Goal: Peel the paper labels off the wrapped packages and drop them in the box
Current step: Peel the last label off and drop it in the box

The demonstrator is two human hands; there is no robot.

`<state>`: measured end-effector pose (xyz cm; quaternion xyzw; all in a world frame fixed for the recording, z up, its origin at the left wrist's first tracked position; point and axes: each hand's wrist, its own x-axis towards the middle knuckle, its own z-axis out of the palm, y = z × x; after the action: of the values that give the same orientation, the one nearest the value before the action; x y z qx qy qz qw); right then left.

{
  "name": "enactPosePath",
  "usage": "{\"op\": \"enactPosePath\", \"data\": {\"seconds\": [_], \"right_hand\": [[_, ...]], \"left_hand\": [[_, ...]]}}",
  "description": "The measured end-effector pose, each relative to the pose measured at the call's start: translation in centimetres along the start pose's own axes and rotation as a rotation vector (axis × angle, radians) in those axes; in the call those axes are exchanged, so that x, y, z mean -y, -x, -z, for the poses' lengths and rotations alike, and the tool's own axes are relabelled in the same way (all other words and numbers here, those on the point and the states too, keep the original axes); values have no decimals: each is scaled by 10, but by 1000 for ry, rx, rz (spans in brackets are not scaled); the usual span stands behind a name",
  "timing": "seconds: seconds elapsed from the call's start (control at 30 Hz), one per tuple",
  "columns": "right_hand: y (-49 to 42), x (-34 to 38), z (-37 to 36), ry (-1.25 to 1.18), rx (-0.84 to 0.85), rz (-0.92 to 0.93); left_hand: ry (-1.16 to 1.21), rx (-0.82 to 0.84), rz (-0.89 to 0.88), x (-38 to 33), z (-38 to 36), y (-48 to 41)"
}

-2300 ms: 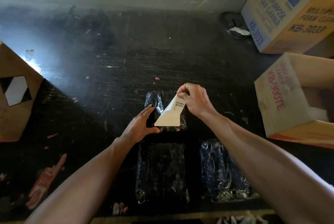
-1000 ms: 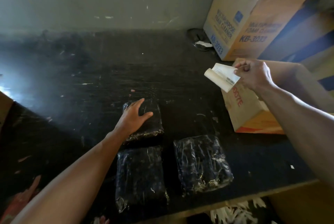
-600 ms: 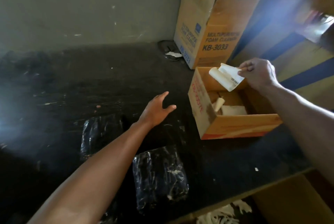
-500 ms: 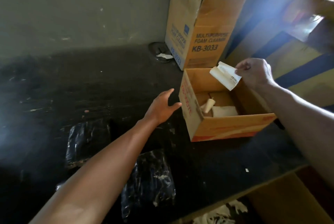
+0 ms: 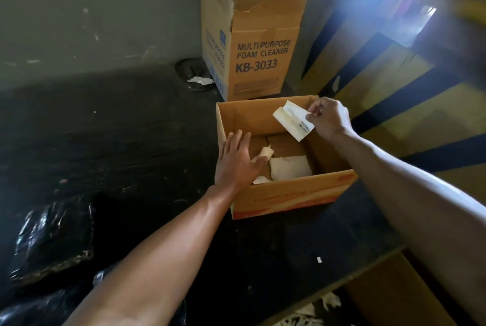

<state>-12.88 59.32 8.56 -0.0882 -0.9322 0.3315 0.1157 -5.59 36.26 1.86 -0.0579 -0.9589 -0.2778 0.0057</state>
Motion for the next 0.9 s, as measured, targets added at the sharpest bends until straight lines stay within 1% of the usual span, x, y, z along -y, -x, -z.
{"op": "enactPosePath", "data": {"seconds": [0.1, 0.2, 0.43, 0.6, 0.9], "right_hand": [[-11, -12, -14, 22, 2, -3], [-21, -22, -29, 25, 11, -36], [-37, -43, -60, 66, 62, -89], [-47, -49, -71, 4, 65, -169], [-51, -56, -81, -44, 55, -210]], "left_hand": [[-134, -38, -53, 3, -9, -2], [-235, -32, -114, 4, -12, -6], [-271, -24, -72, 6, -16, -7], [-288, -18, -66, 6, -18, -9], [-257, -29, -65, 5, -16, -8]]}}
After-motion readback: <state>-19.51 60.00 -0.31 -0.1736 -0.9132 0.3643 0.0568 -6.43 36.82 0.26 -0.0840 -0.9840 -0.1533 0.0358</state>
